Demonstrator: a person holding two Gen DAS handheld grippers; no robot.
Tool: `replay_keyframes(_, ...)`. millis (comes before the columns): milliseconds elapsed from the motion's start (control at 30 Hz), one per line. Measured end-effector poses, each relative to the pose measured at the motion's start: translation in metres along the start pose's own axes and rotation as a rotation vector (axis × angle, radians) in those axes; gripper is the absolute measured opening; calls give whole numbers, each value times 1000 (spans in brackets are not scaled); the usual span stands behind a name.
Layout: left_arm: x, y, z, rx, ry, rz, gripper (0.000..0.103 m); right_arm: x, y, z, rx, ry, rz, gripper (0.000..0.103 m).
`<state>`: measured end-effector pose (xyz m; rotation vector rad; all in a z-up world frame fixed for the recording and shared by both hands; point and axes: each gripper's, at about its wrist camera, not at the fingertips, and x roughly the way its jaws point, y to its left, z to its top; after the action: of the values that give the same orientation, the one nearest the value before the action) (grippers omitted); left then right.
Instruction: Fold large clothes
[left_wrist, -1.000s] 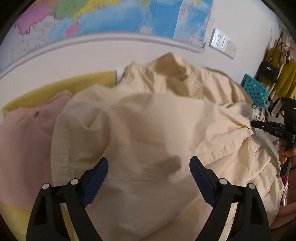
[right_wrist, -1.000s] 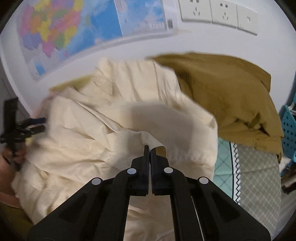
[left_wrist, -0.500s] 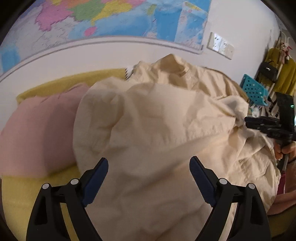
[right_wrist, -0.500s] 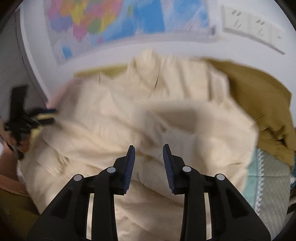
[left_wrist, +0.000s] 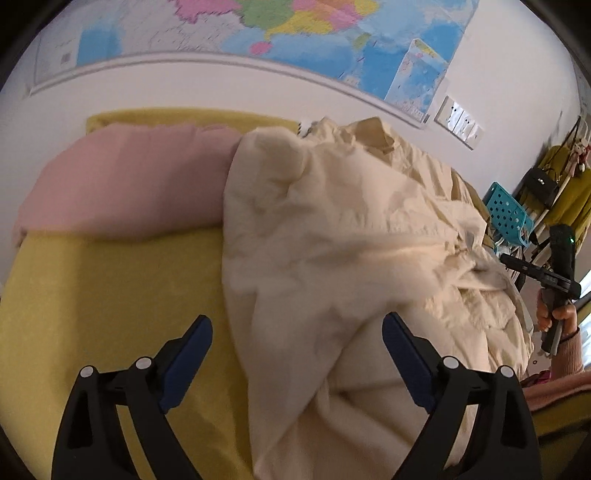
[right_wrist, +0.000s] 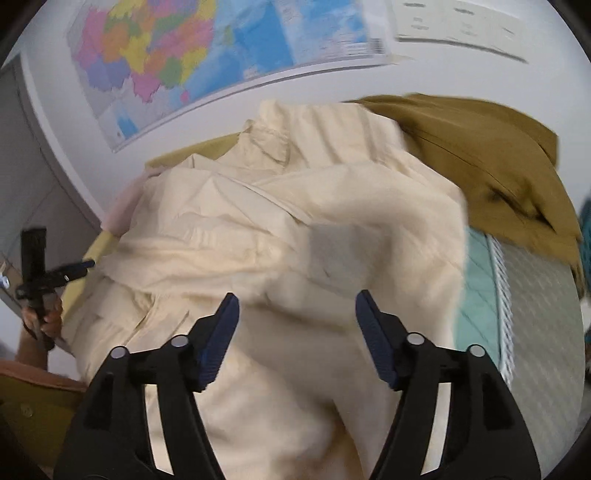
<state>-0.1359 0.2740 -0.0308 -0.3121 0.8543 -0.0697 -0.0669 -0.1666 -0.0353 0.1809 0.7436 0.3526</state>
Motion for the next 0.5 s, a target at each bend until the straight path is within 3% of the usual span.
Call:
replay_keyframes(100, -1, 4, -19, -32, 36, -33, 90, -21, -20, -26, 95, 2, 1, 78)
replay_keyframes(300, -2, 2, -49, -77, 78, -79, 93, -49, -49, -78, 247, 11, 81, 85)
replay_keyframes(500, -10, -1, -67, -105, 71, -218, 96, -57, -54, -104, 295, 31, 173, 93)
